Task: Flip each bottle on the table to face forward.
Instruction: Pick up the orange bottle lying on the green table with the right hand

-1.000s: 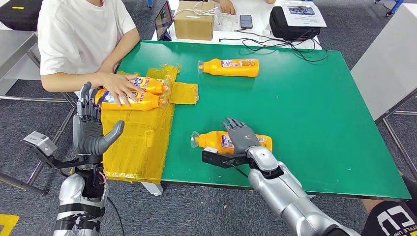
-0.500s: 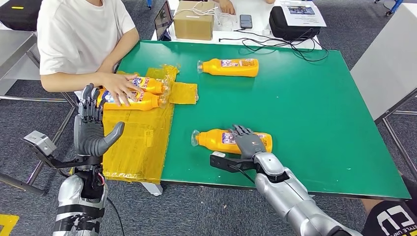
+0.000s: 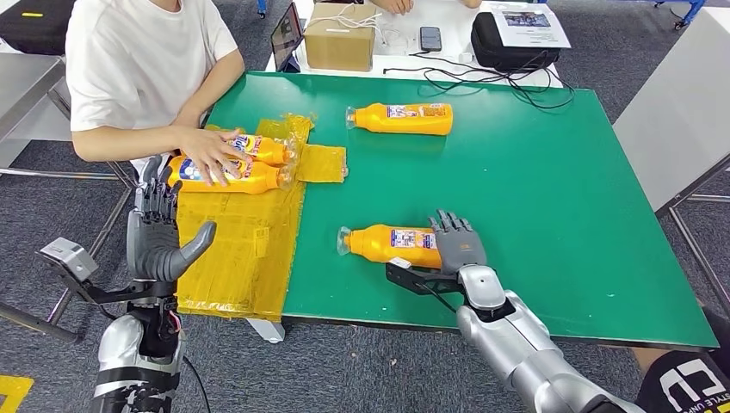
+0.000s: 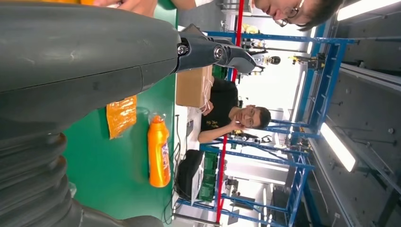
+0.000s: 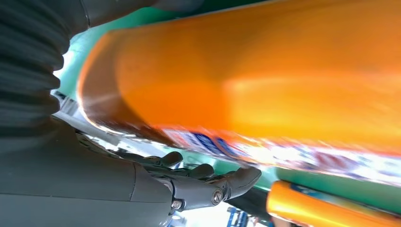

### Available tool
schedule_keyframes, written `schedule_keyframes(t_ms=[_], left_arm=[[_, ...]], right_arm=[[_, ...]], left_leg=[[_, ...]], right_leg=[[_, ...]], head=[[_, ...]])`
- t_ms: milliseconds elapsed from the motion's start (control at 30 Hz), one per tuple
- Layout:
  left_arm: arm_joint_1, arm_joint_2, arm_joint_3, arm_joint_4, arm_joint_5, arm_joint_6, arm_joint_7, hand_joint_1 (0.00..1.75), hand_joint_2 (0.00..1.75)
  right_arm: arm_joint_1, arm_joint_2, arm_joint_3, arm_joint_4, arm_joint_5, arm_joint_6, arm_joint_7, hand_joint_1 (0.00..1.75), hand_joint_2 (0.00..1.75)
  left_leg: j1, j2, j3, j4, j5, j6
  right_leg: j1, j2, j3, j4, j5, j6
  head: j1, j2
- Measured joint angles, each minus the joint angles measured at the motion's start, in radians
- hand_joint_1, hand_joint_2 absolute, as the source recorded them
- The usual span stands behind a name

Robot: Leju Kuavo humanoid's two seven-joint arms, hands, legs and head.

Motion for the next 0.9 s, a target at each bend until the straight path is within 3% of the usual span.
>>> schedule_keyframes(t_ms=[333,467,733,900], left_arm=[[0.008,0.000,0.007,-0.009,-0.002,0.000,0.000,0.00,1.75],[0.008,0.000,0.009,-0.006,-0.003,-0.002,0.001,0.00,1.75],[-0.035,0.005,0.002,0.044,0.018,-0.003,-0.002,0.00,1.75],[-0.057,0.013,-0.014,0.074,0.038,-0.003,-0.005,0.00,1.75]], right_arm=[[0.000,-0.008,-0.017,0.000,0.014,0.006,0.006,0.00,1.75],[-0.014,-0.013,-0.046,0.025,-0.026,0.071,-0.087,1.71,1.75],[-0.075,-0.011,-0.070,0.134,-0.160,0.120,-0.288,1.75,1.75],[-0.079,-0.008,-0.085,0.169,-0.215,0.116,-0.343,1.75,1.75]], left_leg=[[0.000,0.000,0.001,0.000,0.000,0.000],[0.000,0.000,0.002,0.000,0.000,0.000],[0.000,0.000,0.006,0.000,0.000,0.001],[0.000,0.000,0.006,0.000,0.000,0.001]], right_leg=[[0.000,0.000,0.000,0.000,0.000,0.000],[0.000,0.000,0.001,0.000,0.000,0.000],[0.000,0.000,0.005,0.000,0.000,0.000],[0.000,0.000,0.005,0.000,0.000,0.000]], head=[[0.000,0.000],[0.000,0.000],[0.000,0.000],[0.000,0.000]])
